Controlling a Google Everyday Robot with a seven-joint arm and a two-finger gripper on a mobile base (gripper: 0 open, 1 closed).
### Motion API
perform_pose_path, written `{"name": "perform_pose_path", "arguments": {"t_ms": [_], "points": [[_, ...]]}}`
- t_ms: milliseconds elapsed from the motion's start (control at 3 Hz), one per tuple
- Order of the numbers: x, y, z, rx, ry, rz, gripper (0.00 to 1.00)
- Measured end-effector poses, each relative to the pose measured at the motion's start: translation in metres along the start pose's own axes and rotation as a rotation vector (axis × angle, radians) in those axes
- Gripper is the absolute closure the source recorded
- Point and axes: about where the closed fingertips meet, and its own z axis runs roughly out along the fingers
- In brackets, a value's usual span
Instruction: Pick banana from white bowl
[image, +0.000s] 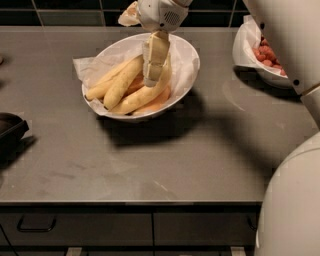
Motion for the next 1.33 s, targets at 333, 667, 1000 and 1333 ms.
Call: {"name": "perform_pose_path", "arguments": {"t_ms": [333, 667, 1000, 1333], "points": [[-0.0034, -0.0121, 0.0285, -0.054, 0.01, -0.038, 0.0], [-0.0056, -0.0155, 0.0311, -0.044, 0.005, -0.038, 0.0], [-0.0056, -0.0156, 0.0311, -0.044, 0.005, -0.038, 0.19], [-0.0056, -0.018, 0.0339, -0.038, 0.002, -0.036, 0.35]]}}
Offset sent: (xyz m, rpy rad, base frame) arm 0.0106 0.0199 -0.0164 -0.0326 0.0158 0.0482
